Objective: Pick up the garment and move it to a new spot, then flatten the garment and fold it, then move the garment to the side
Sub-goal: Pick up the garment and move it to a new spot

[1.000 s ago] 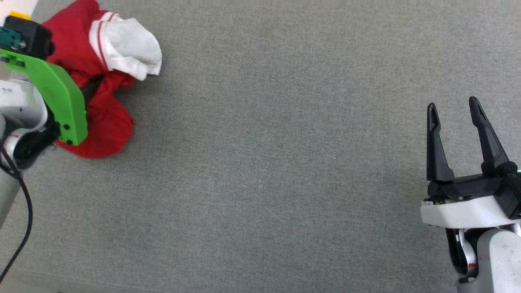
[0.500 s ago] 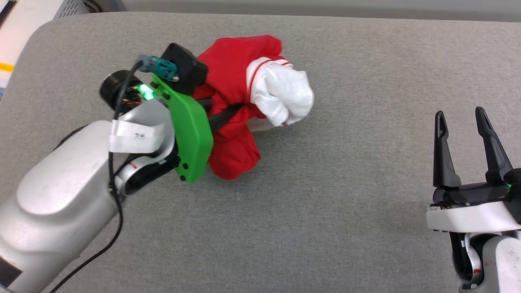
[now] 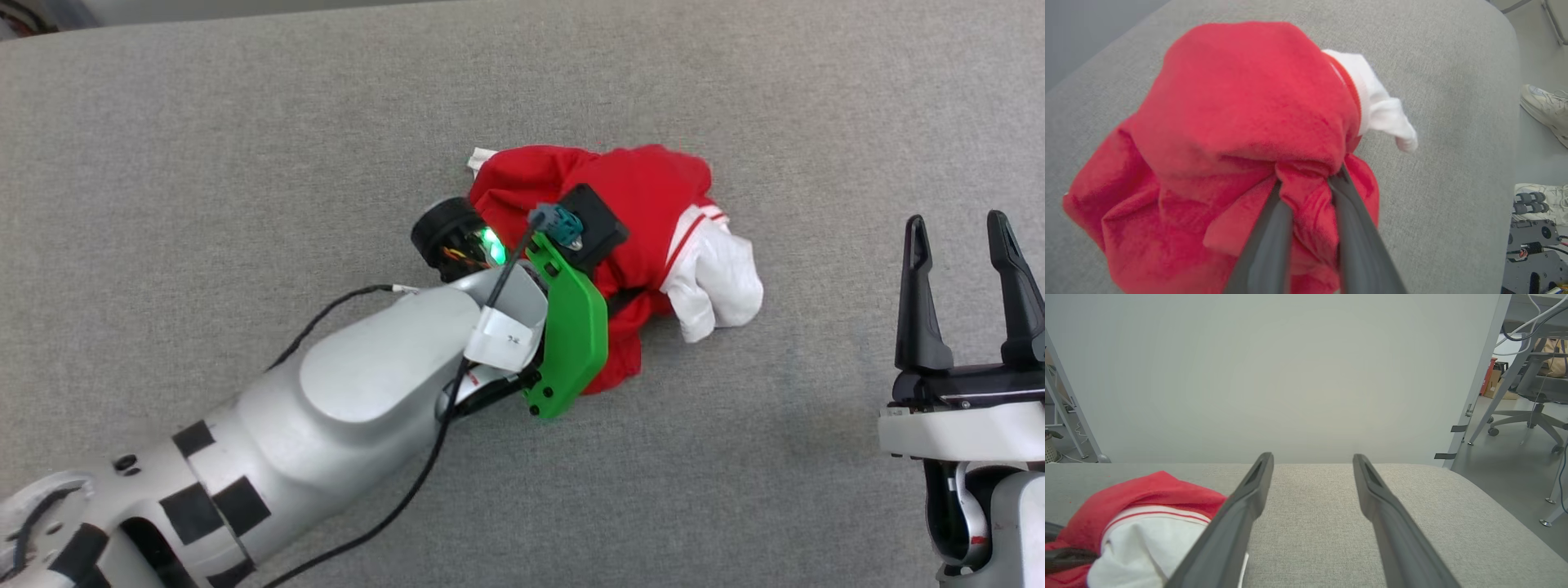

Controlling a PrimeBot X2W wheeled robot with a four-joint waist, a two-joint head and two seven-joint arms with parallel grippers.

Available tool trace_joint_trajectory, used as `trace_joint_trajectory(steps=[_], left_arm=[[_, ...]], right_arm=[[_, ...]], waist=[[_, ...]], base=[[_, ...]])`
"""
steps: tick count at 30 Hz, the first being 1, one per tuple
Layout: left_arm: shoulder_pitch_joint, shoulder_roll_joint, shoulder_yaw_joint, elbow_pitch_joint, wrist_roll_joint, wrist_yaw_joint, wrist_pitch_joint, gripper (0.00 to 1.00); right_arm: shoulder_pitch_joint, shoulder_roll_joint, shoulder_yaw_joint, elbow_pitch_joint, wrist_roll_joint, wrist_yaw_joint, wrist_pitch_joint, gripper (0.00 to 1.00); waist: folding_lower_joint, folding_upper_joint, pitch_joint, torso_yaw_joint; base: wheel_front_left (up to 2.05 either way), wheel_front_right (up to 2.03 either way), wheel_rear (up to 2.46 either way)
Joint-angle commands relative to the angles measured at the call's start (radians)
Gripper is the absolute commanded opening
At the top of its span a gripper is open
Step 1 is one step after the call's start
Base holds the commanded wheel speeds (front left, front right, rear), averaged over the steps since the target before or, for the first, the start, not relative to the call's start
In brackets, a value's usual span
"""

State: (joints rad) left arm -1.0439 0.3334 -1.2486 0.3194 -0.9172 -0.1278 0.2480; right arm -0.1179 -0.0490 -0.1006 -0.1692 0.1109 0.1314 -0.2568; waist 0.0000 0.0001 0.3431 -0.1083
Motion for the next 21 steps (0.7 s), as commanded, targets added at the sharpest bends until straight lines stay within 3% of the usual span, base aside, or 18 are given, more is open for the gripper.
trace_joint_trajectory(steps=[1,7,12,13,14,21], left_arm=[[0.02,-0.021,-0.011,0.021,-0.008,-0.003,-0.008,0.0],[0.118,-0.094,-0.031,0.062,0.016,-0.003,0.041,0.0],[0.154,-0.103,-0.031,0.055,0.049,-0.003,0.04,0.0],[0.148,-0.105,-0.031,0.055,0.054,-0.003,0.017,0.42],[0.139,-0.106,-0.031,0.058,0.059,-0.003,-0.014,1.0],[0.094,-0.113,-0.022,0.078,0.086,-0.003,-0.247,1.0]], right_arm=[[-0.02,-0.001,0.0,-0.005,0.01,-0.001,-0.005,1.0],[-0.04,-0.001,0.008,-0.001,0.012,-0.001,-0.005,1.0],[-0.037,-0.001,0.006,0.008,0.008,-0.001,-0.005,1.0],[-0.033,-0.001,0.005,0.01,0.007,-0.001,-0.005,1.0],[-0.028,-0.001,0.003,0.012,0.005,-0.001,-0.005,1.0],[0.013,-0.001,-0.004,0.026,-0.002,-0.001,-0.005,1.0]], waist=[[0.0,-0.0001,0.026,-0.012],[0.0,-0.0001,0.041,-0.012],[0.0,-0.0001,0.023,-0.004],[0.0,-0.0001,0.015,0.001],[0.0,-0.0001,0.007,0.005],[0.0,-0.0001,-0.077,0.043]], base=[[0.0,0.0,0.0],[0.0,0.0,0.0],[0.0,0.0,0.0],[0.0,0.0,0.0],[0.0,0.0,0.0],[0.0,0.0,0.0]])
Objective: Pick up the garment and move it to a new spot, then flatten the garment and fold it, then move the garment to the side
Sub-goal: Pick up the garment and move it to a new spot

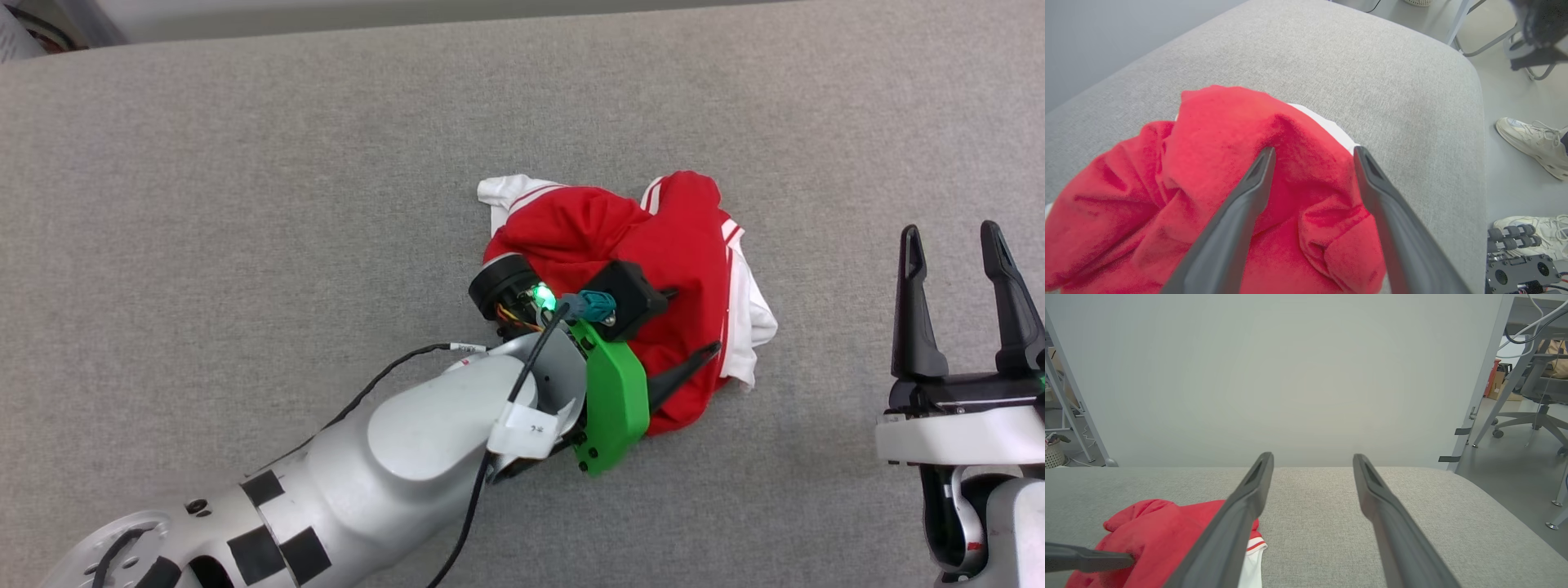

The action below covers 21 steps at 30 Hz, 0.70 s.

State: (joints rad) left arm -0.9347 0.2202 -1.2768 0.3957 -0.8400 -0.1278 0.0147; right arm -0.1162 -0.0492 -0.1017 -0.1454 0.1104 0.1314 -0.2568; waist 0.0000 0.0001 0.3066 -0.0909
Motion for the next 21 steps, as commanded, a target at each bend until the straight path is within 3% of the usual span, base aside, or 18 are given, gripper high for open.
trace_joint_trajectory(steps=[1,5,10,15,21], left_arm=[[-0.014,0.005,0.014,0.0,0.011,-0.002,-0.038,1.0],[0.003,0.039,0.073,-0.036,0.007,0.032,-0.138,1.0],[0.031,0.125,0.165,-0.09,0.052,0.166,-0.245,1.0],[0.122,0.2,0.299,-0.146,0.11,0.315,-0.275,1.0],[0.328,0.236,0.536,-0.26,0.221,0.427,-0.276,1.0]], right_arm=[[0.017,-0.001,-0.004,0.003,-0.001,-0.001,-0.005,1.0],[0.042,-0.001,-0.013,0.005,-0.001,-0.001,-0.005,1.0],[0.064,-0.001,-0.02,0.004,0.002,-0.001,-0.005,1.0],[0.078,-0.001,-0.022,0.009,0.005,-0.001,-0.005,1.0],[0.087,-0.001,-0.026,0.016,0.002,-0.001,-0.005,1.0]], waist=[[0.0,-0.0001,-0.051,0.031],[0.0,-0.0001,-0.095,0.057],[0.0,-0.0001,-0.13,0.088],[0.0,-0.0001,-0.153,0.105],[0.0,-0.0001,-0.171,0.119]], base=[[0.0,0.0,0.0],[0.0,0.0,0.0],[0.0,0.0,0.0],[0.0,0.0,0.0],[0.0,0.0,0.0]])
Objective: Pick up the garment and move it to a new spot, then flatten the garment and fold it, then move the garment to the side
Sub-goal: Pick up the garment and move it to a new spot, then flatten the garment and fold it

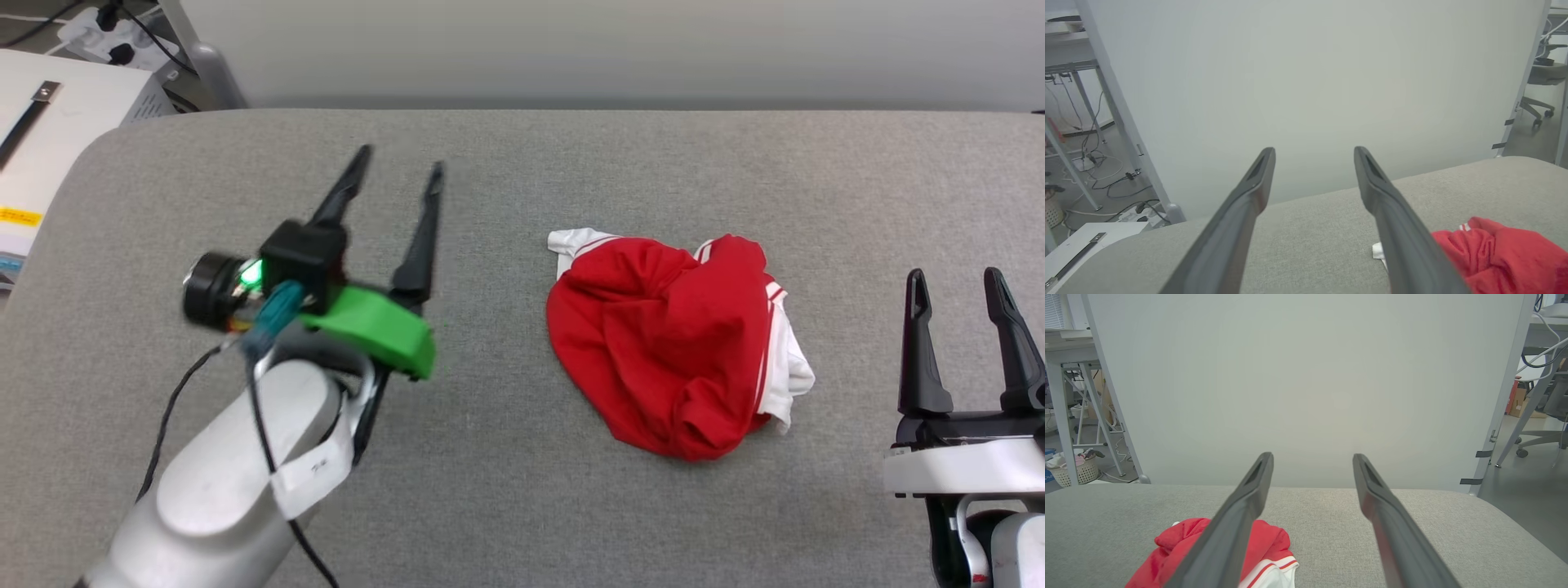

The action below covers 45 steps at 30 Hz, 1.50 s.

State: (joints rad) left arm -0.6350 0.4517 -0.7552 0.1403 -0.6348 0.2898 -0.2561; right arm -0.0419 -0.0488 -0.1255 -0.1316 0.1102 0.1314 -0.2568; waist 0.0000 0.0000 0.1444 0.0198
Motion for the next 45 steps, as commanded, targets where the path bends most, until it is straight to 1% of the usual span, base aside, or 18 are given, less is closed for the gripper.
trace_joint_trajectory(steps=[1,4,7,9,13,16,22,28,33,38,39,45], left_arm=[[0.063,0.003,0.055,-0.019,0.031,0.021,-0.005,1.0],[0.18,-0.009,0.178,-0.059,0.093,0.04,-0.005,1.0],[0.281,-0.027,0.275,-0.089,0.155,0.035,-0.006,1.0],[0.347,-0.047,0.331,-0.101,0.191,0.022,-0.006,1.0],[0.455,-0.095,0.424,-0.107,0.25,-0.019,-0.006,1.0],[0.522,-0.136,0.483,-0.105,0.286,-0.061,-0.006,1.0],[0.611,-0.213,0.556,-0.094,0.354,-0.145,-0.006,1.0],[0.654,-0.276,0.604,-0.074,0.412,-0.207,-0.006,1.0],[0.677,-0.313,0.644,-0.063,0.45,-0.244,-0.006,1.0],[0.691,-0.336,0.682,-0.054,0.477,-0.267,-0.006,1.0],[0.697,-0.347,0.703,-0.049,0.49,-0.282,-0.006,1.0],[0.699,-0.367,0.728,-0.042,0.508,-0.303,-0.006,1.0]], right_arm=[[0.015,-0.001,-0.002,0.004,0.002,-0.001,-0.005,1.0],[0.023,-0.001,0.002,0.009,0.002,-0.001,-0.005,1.0],[0.03,-0.001,0.008,0.018,0.004,-0.001,-0.005,1.0],[0.033,-0.001,0.015,0.024,0.007,-0.001,-0.005,1.0],[0.044,-0.001,0.028,0.036,0.029,-0.001,-0.005,1.0],[0.055,-0.001,0.037,0.049,0.044,-0.001,-0.005,1.0],[0.084,-0.001,0.052,0.073,0.061,-0.001,-0.005,1.0],[0.115,-0.001,0.072,0.099,0.077,-0.001,-0.005,1.0],[0.139,-0.001,0.084,0.121,0.084,-0.001,-0.005,1.0],[0.153,-0.001,0.088,0.135,0.087,-0.001,-0.005,1.0],[0.157,-0.001,0.089,0.141,0.087,-0.001,-0.005,1.0],[0.157,-0.001,0.089,0.145,0.089,-0.001,-0.005,1.0]], waist=[[0.0,0.0,-0.012,0.01],[0.0,0.0,-0.021,0.015],[0.0,0.0,-0.03,0.017],[0.0,0.0,-0.035,0.016],[0.0,0.0,-0.051,0.013],[0.0,0.0,-0.065,0.01],[0.0,0.0,-0.096,0.005],[0.0,0.0,-0.127,0.007],[0.0,0.0,-0.144,0.01],[0.0,0.0,-0.15,0.014],[0.0,0.0,-0.152,0.017],[0.0,0.0,-0.15,0.021]], base=[[0.0,0.0,0.0],[0.0,0.0,0.0],[0.0,0.0,0.0],[0.0,0.0,0.0],[0.0,0.0,0.0],[0.0,0.0,0.0],[0.0,0.0,0.0],[0.0,0.0,0.0],[0.0,0.0,0.0],[0.0,0.0,0.0],[0.0,0.0,0.0],[0.0,0.0,0.0]])
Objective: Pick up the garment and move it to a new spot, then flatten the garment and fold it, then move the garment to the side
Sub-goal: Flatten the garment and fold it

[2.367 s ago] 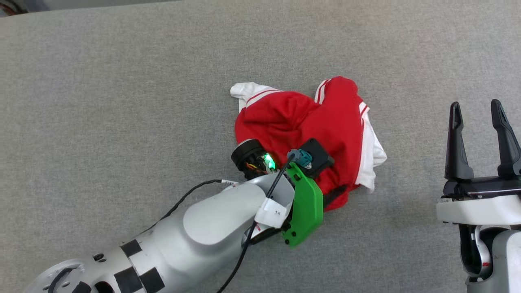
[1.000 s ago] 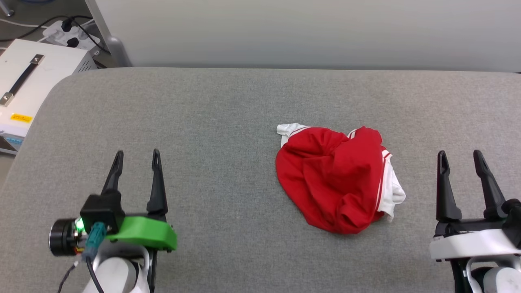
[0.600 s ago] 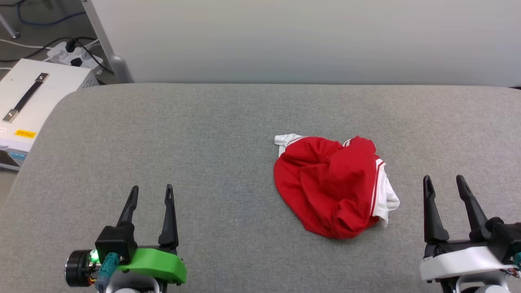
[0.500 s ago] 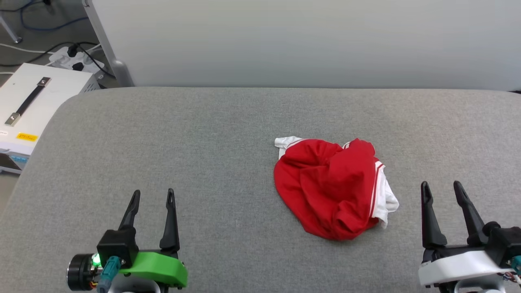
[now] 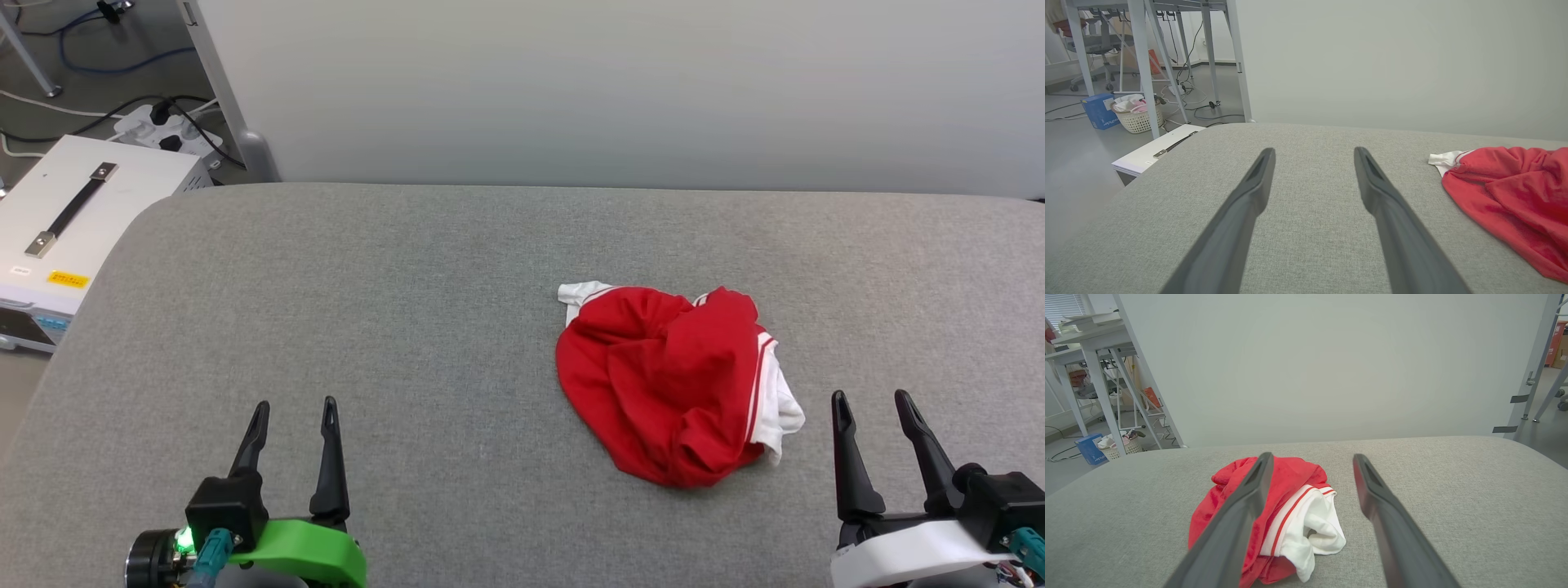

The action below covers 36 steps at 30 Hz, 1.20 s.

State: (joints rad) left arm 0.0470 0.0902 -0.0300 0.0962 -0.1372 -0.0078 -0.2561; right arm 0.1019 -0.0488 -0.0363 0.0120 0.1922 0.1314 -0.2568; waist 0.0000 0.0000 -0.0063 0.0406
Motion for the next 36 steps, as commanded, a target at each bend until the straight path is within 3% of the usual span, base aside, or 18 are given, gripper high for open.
trace_joint_trajectory(steps=[1,11,20,28,36], left_arm=[[0.017,-0.008,0.005,0.003,0.013,-0.008,-0.006,1.0],[0.017,-0.025,0.03,0.008,0.036,-0.029,-0.006,1.0],[-0.011,-0.033,0.037,0.007,0.043,-0.039,-0.006,1.0],[-0.055,-0.037,0.047,-0.001,0.046,-0.045,-0.006,1.0],[-0.092,-0.039,0.049,-0.01,0.044,-0.049,-0.006,1.0]], right_arm=[[0.013,-0.001,0.001,0.002,0.007,-0.001,-0.005,1.0],[-0.007,-0.001,-0.034,-0.016,-0.004,-0.001,-0.005,1.0],[-0.187,-0.014,-0.104,-0.092,-0.066,-0.001,-0.005,1.0],[-0.441,-0.246,0.061,0.076,0.016,-0.001,0.022,1.0],[-0.599,-0.508,0.399,0.177,0.287,-0.001,0.427,1.0]], waist=[[0.0,0.0,0.001,0.0],[0.0,0.0,0.005,-0.003],[0.0,0.0,0.036,-0.005],[0.0,0.0,0.095,-0.008],[0.0,0.0,0.153,-0.001]], base=[[0.0,0.0,0.0],[0.0,0.0,0.0],[0.0,0.0,0.0],[0.0,0.0,0.0],[0.0,0.0,0.0]])
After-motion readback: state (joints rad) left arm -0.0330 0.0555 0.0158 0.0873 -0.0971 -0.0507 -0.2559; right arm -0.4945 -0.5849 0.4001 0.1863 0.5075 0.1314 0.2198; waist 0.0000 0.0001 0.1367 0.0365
